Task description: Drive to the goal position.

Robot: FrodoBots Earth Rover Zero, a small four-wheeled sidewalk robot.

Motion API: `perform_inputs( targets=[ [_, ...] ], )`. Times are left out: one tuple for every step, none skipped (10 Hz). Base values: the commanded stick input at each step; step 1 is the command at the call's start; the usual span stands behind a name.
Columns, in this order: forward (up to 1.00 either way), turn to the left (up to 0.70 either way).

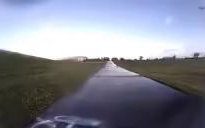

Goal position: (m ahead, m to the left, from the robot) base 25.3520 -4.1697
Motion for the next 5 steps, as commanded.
perform_inputs(
  targets=[
    [0.45,0.0],
    [0.45,0.0],
    [0.45,0.0],
    [0.45,0.0],
    [0.45,0.0]
  ],
)
